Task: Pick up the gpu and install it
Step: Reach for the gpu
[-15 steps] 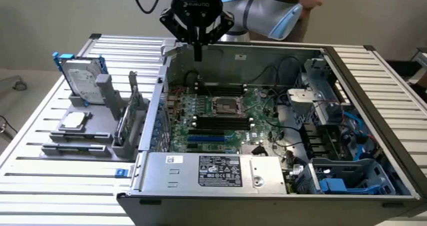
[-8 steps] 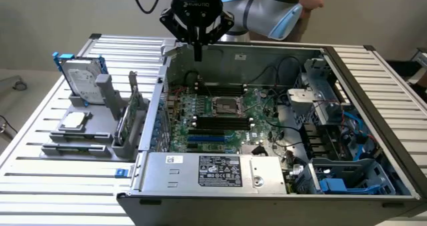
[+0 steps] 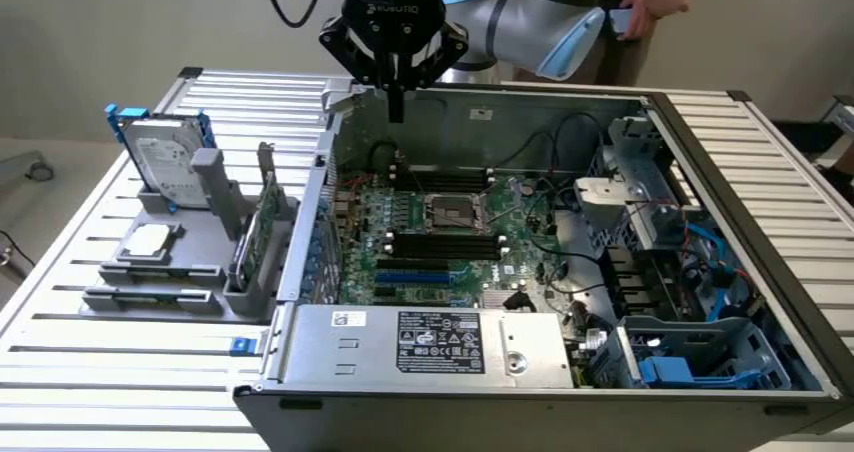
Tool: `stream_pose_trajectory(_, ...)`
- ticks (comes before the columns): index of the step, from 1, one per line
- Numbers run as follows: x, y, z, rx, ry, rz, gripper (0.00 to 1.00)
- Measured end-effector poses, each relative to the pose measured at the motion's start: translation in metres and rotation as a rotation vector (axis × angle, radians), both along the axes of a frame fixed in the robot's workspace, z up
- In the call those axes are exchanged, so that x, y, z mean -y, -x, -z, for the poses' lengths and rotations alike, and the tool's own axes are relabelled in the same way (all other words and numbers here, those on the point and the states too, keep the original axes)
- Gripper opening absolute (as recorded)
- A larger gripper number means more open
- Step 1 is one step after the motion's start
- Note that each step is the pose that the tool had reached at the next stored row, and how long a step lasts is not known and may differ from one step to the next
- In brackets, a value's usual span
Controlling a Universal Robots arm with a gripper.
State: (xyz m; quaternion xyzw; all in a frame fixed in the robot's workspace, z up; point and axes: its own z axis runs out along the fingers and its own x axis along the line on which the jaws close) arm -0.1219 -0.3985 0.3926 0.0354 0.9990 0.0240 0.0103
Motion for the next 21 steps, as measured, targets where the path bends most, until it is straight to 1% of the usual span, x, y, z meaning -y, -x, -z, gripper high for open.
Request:
stream_pose_trajectory(2, -0.0008, 0.003, 0.0000, -0.0006, 0.0001, 0.000, 0.11)
stream_pose_trajectory(5, -0.0026, 0.013, 0.0000, -0.0042, -0.0002, 0.000, 0.11)
stream_pose_trajectory(6, -0.0031, 0.017, 0.0000, -0.0065, -0.0004, 0.000, 0.11)
stream_pose_trajectory(8, -0.0040, 0.024, 0.0000, -0.0130, -0.0012, 0.000, 0.11)
stream_pose_trajectory(11, -0.0051, 0.037, 0.0001, -0.0209, -0.0022, 0.000, 0.11)
stream_pose_trajectory(13, -0.0056, 0.046, 0.0002, -0.0294, -0.0024, 0.000, 0.11)
stream_pose_trajectory(15, -0.0060, 0.053, 0.0004, -0.0359, -0.0023, 0.000, 0.11)
stream_pose_trajectory(17, -0.0064, 0.062, 0.0008, -0.0402, -0.0024, 0.000, 0.11)
stream_pose_trajectory(21, -0.0068, 0.080, 0.0019, -0.0451, -0.0024, 0.000, 0.11)
